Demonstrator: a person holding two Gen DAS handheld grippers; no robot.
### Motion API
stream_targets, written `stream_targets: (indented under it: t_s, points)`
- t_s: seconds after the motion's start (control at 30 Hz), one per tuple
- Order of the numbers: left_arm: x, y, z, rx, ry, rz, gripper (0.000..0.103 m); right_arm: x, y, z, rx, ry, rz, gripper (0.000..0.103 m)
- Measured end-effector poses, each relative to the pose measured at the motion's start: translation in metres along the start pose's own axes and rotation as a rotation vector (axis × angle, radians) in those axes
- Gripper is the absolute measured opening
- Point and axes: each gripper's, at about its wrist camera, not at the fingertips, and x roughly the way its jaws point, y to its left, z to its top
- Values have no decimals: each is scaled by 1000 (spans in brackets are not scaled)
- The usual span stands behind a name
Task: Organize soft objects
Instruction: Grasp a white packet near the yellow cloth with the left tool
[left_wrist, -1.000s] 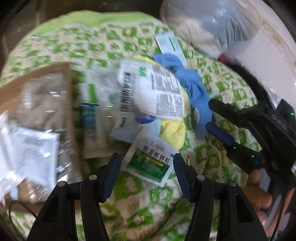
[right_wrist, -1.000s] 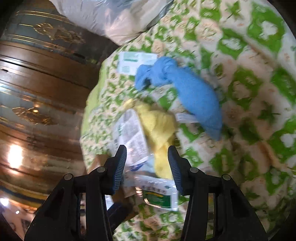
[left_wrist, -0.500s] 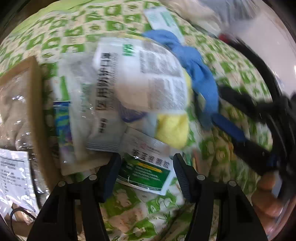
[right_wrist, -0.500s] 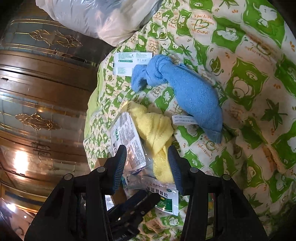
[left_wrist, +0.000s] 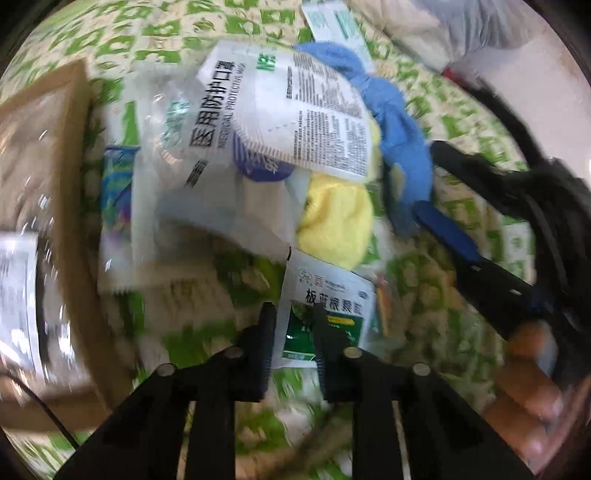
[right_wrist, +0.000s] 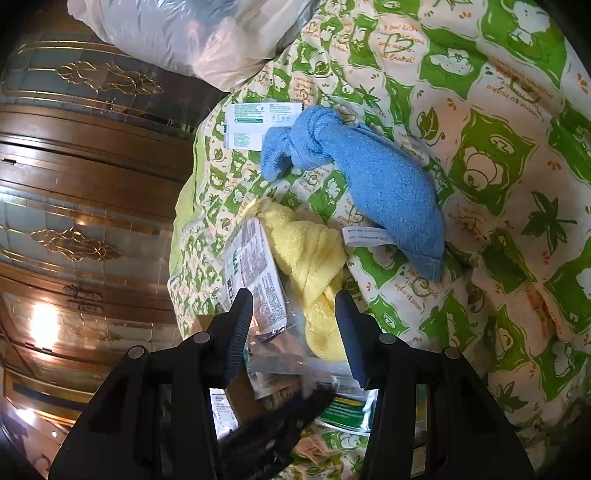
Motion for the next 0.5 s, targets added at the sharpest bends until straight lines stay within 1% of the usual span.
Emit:
stream_targets:
  t_s: [0.07, 0.1, 0.23, 0.3, 0.37, 0.4, 0.43, 0.47, 0.5]
  points:
    - [-8, -2, -8, -19, -14, -34, 4, 1, 1, 0, -4, 6, 3, 47]
    - [-14, -3, -14, -36, -28, -63, 1, 2, 2, -1, -10, 9, -1, 47]
    - [-48, -2, -31, -52, -99, -140, 0, 17, 7, 0, -29, 58, 8, 47]
    - [-69, 11, -42, -91, -134, -187, 0, 25, 9, 2, -34, 80, 8, 47]
    - [-86, 31, -54, -137, -156, -232, 0, 36, 12, 5, -39, 114, 37, 46]
    - [-89, 41, -50, -156, -163, -248, 0, 41, 14, 5, -46, 125, 39, 43]
    - [-95, 49, -54, -174, -172, -263, 0, 45, 16, 5, -57, 135, 31, 39]
    - [-98, 55, -56, -190, -179, -277, 0, 48, 19, 5, -65, 143, 28, 30]
    - [-103, 65, -62, -210, -189, -297, 0, 51, 21, 5, -72, 155, 38, 26]
